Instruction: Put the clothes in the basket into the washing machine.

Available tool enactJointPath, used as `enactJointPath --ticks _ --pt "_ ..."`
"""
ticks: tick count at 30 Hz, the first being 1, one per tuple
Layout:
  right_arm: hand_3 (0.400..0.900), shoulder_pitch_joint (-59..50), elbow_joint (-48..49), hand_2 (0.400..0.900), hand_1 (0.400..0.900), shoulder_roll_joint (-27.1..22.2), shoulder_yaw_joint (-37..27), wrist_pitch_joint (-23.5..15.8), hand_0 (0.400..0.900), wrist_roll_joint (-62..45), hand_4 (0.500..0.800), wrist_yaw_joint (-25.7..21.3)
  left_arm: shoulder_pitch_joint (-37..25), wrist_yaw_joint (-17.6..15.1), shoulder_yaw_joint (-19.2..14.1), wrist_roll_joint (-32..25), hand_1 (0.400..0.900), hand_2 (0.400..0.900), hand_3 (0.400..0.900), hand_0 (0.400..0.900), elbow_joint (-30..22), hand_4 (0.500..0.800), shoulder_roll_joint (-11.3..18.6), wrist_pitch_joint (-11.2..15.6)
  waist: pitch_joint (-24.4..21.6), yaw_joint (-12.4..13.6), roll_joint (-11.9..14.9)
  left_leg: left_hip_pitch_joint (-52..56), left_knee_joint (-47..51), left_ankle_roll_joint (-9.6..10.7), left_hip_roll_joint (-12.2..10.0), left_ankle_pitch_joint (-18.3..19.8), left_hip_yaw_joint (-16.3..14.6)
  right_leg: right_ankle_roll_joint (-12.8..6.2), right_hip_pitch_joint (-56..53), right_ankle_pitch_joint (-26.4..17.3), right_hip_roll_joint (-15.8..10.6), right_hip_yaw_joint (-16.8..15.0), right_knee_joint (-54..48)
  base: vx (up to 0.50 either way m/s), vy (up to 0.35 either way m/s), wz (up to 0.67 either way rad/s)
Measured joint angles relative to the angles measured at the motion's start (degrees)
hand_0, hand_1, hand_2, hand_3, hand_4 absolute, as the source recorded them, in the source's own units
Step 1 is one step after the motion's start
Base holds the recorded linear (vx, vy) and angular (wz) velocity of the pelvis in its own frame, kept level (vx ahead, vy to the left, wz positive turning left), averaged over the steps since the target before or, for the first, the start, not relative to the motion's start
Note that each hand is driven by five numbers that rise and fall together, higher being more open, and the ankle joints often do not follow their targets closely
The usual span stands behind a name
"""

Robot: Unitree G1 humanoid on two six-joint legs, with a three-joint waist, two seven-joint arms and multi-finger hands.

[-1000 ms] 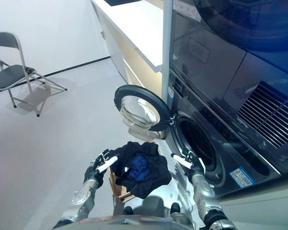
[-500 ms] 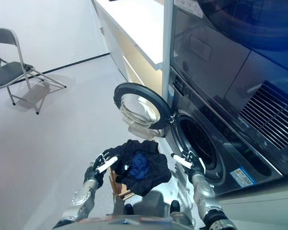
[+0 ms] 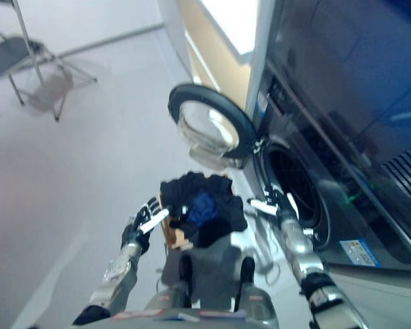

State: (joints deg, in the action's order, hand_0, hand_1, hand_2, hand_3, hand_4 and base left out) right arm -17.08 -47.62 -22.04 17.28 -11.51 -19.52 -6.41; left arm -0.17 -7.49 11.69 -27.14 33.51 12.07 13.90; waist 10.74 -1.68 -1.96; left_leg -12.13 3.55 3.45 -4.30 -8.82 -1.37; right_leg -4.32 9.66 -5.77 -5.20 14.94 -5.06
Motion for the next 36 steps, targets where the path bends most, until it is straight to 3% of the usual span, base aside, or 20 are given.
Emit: enactJointPath --ticks 6,15,20,27,36 --pt "0.9 -16.75 -7.08 0.9 0.9 -0.98 4.1 -0.46 0.9 4.48 0.8 -1.88 -8.42 -1.87 2.65 -0.19 0.9 0.9 0.9 0.9 -4.87 0.8 0.77 1.46 7.88 3.36 0.2 -9.23 -3.23 0.06 -0.14 -1.19 3.07 0.7 8.38 0.37 -0.24 2.23 4.9 -0.14 -0.024 0.28" --pt "0.9 -37.14 -15.41 0.9 0.9 -3.67 8.9 -1.06 0.9 11.59 0.8 -6.57 -19.23 -5.36 5.3 0.12 0.9 0.9 0.9 0.9 -10.2 0.8 5.22 4.26 14.37 7.52 1.25 -23.43 -8.08 0.18 2.1 -2.21 6.73 1.63 27.45 9.4 -5.3 3.2 25.99 -0.1 -0.015 0.17" --pt "0.9 -41.9 -15.37 0.9 0.9 -6.27 13.03 -1.28 0.9 20.94 0.8 -11.07 -25.11 -10.04 5.35 1.69 0.9 0.9 0.9 0.9 -14.58 0.8 6.5 5.25 16.57 9.45 2.66 -33.14 -13.07 0.56 3.08 -2.02 8.6 2.4 36.63 12.12 -7.04 3.0 33.42 -0.06 -0.023 0.18" --pt "0.9 -46.21 -16.07 0.9 0.9 -8.98 18.78 -1.19 0.9 33.43 0.8 -18.41 -32.44 -16.74 6.56 7.12 0.9 0.9 0.9 0.9 -18.0 0.8 6.88 6.66 17.62 10.17 3.01 -45.94 -21.59 0.88 4.96 -0.86 10.04 2.94 47.94 14.51 -9.49 3.06 41.9 -0.02 -0.004 0.13" --pt "0.9 -47.99 -20.26 0.9 0.9 -7.95 19.69 -0.15 0.9 38.36 0.8 -23.04 -35.03 -18.31 9.92 8.7 0.9 0.9 0.9 0.9 -18.76 0.8 6.77 6.9 17.51 11.06 3.47 -56.01 -28.26 0.7 6.15 0.47 10.43 3.54 57.34 16.38 -11.61 2.59 48.5 0.02 0.016 0.08"
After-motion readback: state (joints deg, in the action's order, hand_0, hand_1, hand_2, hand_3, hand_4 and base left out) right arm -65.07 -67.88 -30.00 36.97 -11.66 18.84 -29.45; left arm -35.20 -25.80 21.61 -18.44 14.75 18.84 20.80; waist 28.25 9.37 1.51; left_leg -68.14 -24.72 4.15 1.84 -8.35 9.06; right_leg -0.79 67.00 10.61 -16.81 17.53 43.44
